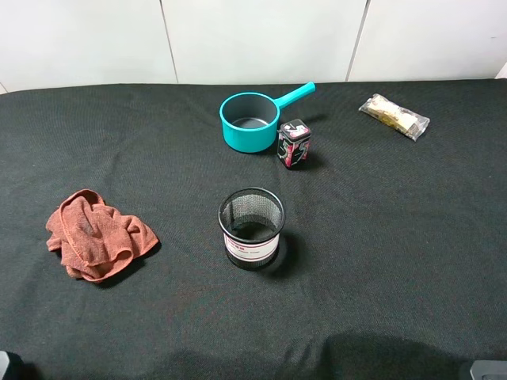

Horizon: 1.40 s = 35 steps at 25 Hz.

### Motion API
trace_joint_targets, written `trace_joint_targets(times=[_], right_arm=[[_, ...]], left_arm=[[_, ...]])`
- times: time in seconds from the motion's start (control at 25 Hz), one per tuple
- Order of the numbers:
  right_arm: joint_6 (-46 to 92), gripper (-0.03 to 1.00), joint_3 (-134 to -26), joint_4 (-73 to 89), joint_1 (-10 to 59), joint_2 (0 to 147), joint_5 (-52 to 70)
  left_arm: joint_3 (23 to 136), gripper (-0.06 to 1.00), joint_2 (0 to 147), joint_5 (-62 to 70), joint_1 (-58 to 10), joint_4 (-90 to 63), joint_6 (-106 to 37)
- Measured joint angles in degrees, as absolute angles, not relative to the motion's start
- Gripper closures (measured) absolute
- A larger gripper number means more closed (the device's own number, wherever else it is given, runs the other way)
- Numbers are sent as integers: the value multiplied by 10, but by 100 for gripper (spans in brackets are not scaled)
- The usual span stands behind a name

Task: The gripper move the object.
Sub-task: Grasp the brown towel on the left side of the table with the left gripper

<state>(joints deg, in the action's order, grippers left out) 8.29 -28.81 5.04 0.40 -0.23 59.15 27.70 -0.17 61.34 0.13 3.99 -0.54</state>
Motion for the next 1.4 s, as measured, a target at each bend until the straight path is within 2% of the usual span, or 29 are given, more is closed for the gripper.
trace_joint_targets(times=[1.4], right_arm=[[83,27,-288,50,4,-2,592]], left_arm=[[277,41,-2,613,1,41,-5]])
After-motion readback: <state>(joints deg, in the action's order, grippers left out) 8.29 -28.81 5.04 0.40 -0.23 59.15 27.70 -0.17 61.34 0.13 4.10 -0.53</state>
